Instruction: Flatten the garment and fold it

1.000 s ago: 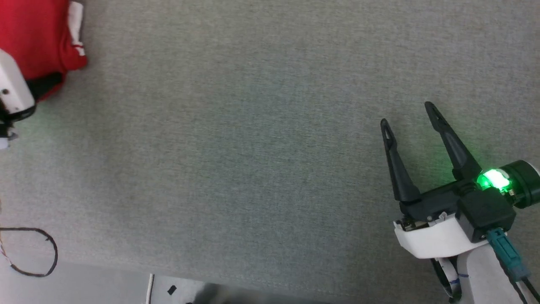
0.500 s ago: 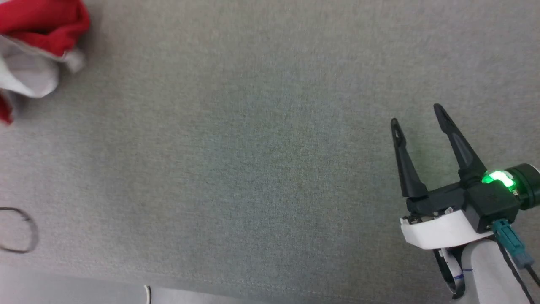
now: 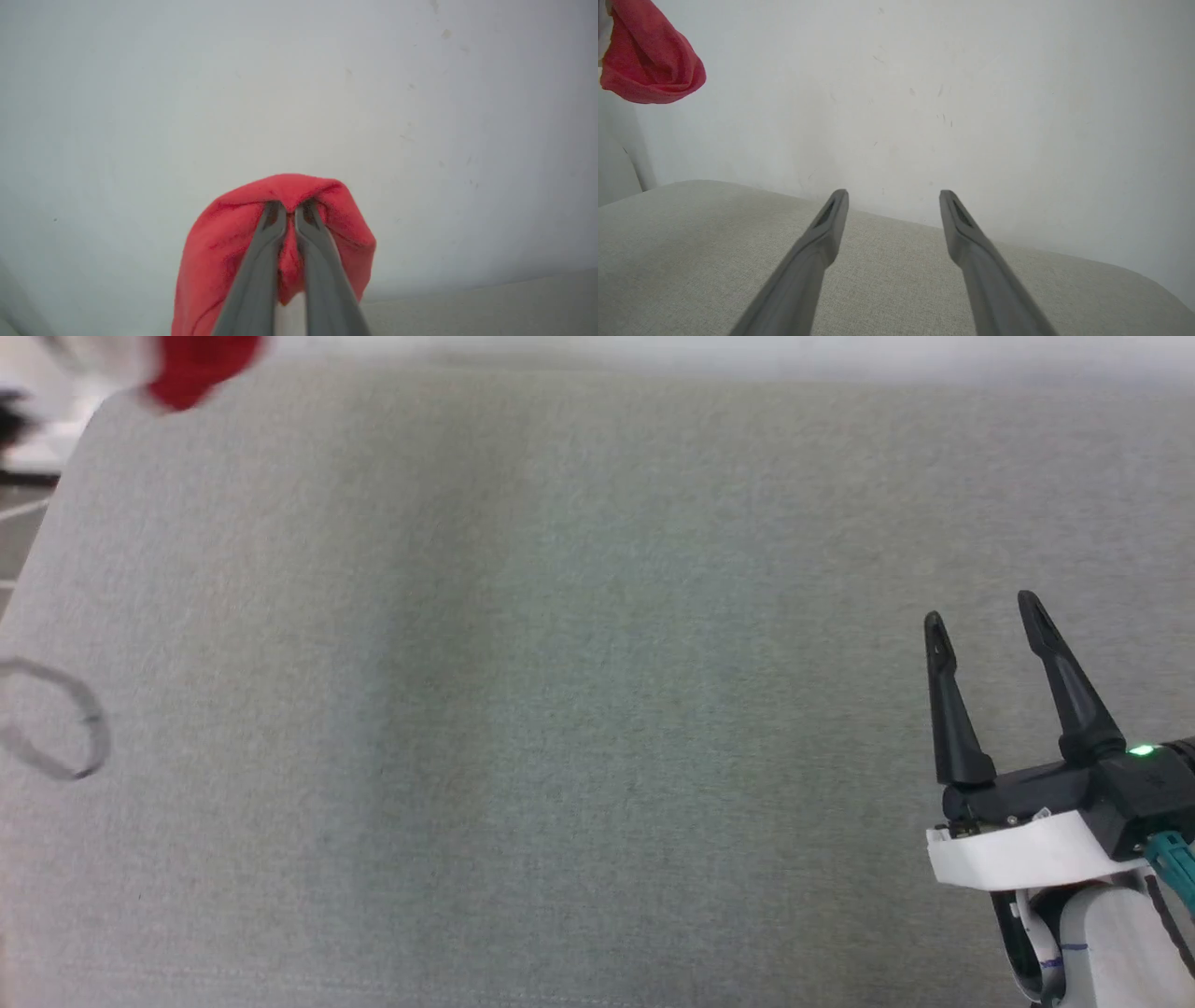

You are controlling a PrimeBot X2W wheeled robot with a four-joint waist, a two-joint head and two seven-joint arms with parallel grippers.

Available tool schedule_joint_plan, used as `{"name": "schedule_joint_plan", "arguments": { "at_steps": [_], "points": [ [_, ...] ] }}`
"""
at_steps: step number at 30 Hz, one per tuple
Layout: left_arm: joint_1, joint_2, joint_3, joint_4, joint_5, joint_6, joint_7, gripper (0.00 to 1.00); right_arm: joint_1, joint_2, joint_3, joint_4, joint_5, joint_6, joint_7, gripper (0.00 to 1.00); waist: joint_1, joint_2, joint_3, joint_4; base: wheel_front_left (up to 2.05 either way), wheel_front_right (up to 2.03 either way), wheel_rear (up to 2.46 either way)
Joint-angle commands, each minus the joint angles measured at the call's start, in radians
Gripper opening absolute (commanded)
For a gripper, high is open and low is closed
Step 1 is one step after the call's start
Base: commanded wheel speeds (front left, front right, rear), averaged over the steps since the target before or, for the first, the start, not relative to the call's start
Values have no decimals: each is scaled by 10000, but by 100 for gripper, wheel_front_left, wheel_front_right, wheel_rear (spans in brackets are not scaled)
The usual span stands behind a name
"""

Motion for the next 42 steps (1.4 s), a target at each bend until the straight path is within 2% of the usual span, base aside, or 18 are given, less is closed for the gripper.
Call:
{"name": "schedule_joint_plan", "arguments": {
  "at_steps": [1, 8, 9, 11, 15, 19, 20, 21, 23, 27, 32, 36, 42],
  "points": [
    [-13, -427, -212, -467, 71, -75, -146, 0, 109, 19, -74, -37, 75, -19, -47, 100, 3, 0, -523, -580, 0, 0, 0],
    [1095, -2506, -1390, -1830, -127, 177, -127, 0, 171, 19, -169, -124, 158, -19, -47, 100, 3, 0, -465, -1373, 0, 0, 0],
    [1095, -2506, -1390, -1830, -127, 177, -127, 0, 171, 19, -169, -124, 158, -19, -47, 100, 3, 0, -465, -1373, 0, 0, 0],
    [1664, -3096, -1853, -1818, -99, 299, -156, 0, 172, 19, -208, -136, 198, -19, -47, 100, 3, 0, -376, -1611, 0, 0, 0],
    [2939, -3903, -2638, -1015, -108, 385, -260, 0, 113, 19, -202, -115, 312, -19, -47, 100, 3, 0, -184, -2145, 0, 0, 0],
    [4029, -4059, -3649, 557, 143, 261, 244, 0, 58, 20, -196, -109, 460, -19, -47, 100, 3, 0, -28, -2537, 0, 0, 0],
    [4248, -4054, -3896, 953, 144, 208, 565, 26, 59, 20, -186, -99, 483, -19, -47, 100, 3, 0, -19, -2599, 0, 0, 0],
    [4420, -4044, -4040, 1288, 111, 180, 809, 100, 70, 20, -178, -88, 504, -19, -47, 100, 3, 0, -20, -2642, 0, 0, 0],
    [4585, -4016, -4226, 1637, 143, 132, 847, 100, 121, 20, -191, -59, 532, -19, -47, 100, 3, 0, -64, -2664, 0, 0, 0],
    [4713, -4021, -4142, 1741, 34, 95, 249, 100, 331, 20, -267, 58, 497, -19, -47, 100, 3, 0, -395, -2435, 0, 0, 0],
    [4769, -3832, -3840, 1308, 57, 325, -695, 100, 671, 20, -233, 227, 290, -19, -47, 100, 3, 0, -1129, -1904, 0, 0, 0],
    [5042, -3508, -3407, 568, -67, 693, -1339, 100, 956, 20, -273, 311, 166, -19, -47, 100, 3, 0, -1681, -1415, 0, 0, 0],
    [6146, -2762, -2587, -1169, -61, 1628, -2519, 100, 1373, 20, -126, 481, 37, -19, -47, 100, 3, 0, -2202, -889, 0, 0, 0]
  ]
}}
